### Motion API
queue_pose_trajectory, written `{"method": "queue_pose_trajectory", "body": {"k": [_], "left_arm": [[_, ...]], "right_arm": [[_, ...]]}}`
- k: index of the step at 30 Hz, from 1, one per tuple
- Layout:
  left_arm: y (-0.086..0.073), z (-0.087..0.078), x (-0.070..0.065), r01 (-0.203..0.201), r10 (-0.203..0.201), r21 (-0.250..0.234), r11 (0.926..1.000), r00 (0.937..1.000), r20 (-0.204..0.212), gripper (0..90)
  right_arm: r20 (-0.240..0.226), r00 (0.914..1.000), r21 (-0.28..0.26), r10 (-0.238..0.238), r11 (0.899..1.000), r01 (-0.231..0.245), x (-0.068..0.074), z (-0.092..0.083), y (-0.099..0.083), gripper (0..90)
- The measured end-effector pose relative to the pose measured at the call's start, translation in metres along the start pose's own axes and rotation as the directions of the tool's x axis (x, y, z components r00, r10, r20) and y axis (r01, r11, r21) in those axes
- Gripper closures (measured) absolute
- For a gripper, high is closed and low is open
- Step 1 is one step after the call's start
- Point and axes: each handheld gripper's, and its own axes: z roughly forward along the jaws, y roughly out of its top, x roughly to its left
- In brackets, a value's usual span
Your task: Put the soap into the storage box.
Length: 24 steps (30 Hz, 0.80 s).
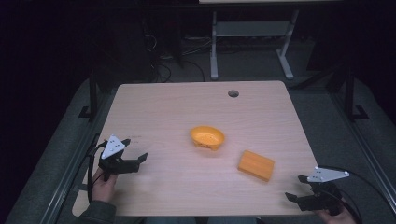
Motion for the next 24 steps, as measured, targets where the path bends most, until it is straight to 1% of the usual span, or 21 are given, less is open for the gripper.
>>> {"method": "queue_pose_trajectory", "body": {"k": [2, 4, 5, 7, 9, 11, 13, 16, 21, 24], "left_arm": [[0.000, 0.000, 0.001, 0.000, 0.000, 0.000, 1.0000, 1.0000, 0.000, 13.4], [0.000, 0.000, 0.000, 0.000, 0.000, -0.001, 1.0000, 1.0000, 0.003, 13.4], [0.000, 0.000, 0.000, -0.005, 0.005, 0.000, 1.0000, 1.0000, 0.002, 13.4], [0.001, 0.000, -0.001, -0.007, 0.007, -0.002, 1.0000, 1.0000, 0.006, 13.4], [0.001, 0.000, -0.001, -0.010, 0.010, -0.001, 0.9999, 0.9999, 0.006, 13.4], [0.001, 0.000, -0.001, -0.005, 0.005, -0.002, 1.0000, 0.9999, 0.008, 13.4], [0.001, 0.000, -0.001, -0.002, 0.002, -0.002, 1.0000, 1.0000, 0.006, 13.4], [0.001, -0.001, 0.000, -0.003, 0.003, -0.001, 1.0000, 1.0000, 0.009, 13.4], [0.001, -0.001, 0.000, -0.003, 0.003, -0.004, 1.0000, 1.0000, 0.008, 13.4], [0.001, -0.001, 0.000, -0.001, 0.001, -0.008, 1.0000, 1.0000, 0.009, 13.4]], "right_arm": [[-0.004, 1.0000, 0.005, -0.002, 1.000, 0.003, 0.002, -0.001, 0.004, 15.4], [-0.009, 0.9998, 0.007, -0.019, 1.000, 0.019, 0.002, -0.001, 0.010, 14.7], [-0.012, 0.9998, 0.013, -0.014, 1.000, 0.014, 0.002, 0.000, 0.012, 14.3], [-0.018, 0.9995, 0.037, -0.027, 0.999, 0.027, 0.001, 0.002, 0.017, 14.4], [-0.009, 0.9990, 0.064, -0.044, 0.997, 0.045, 0.000, 0.006, 0.021, 14.3], [-0.026, 0.9986, 0.069, -0.045, 0.997, 0.047, -0.001, 0.009, 0.026, 14.4], [-0.029, 0.9982, 0.079, -0.052, 0.995, 0.054, -0.001, 0.012, 0.031, 14.4], [-0.042, 0.9970, 0.093, -0.064, 0.993, 0.068, 0.000, 0.014, 0.042, 14.4], [-0.050, 0.9929, 0.119, -0.108, 0.986, 0.113, 0.000, 0.016, 0.063, 14.4], [-0.057, 0.9916, 0.124, -0.116, 0.985, 0.123, 0.000, 0.018, 0.072, 14.3]]}}
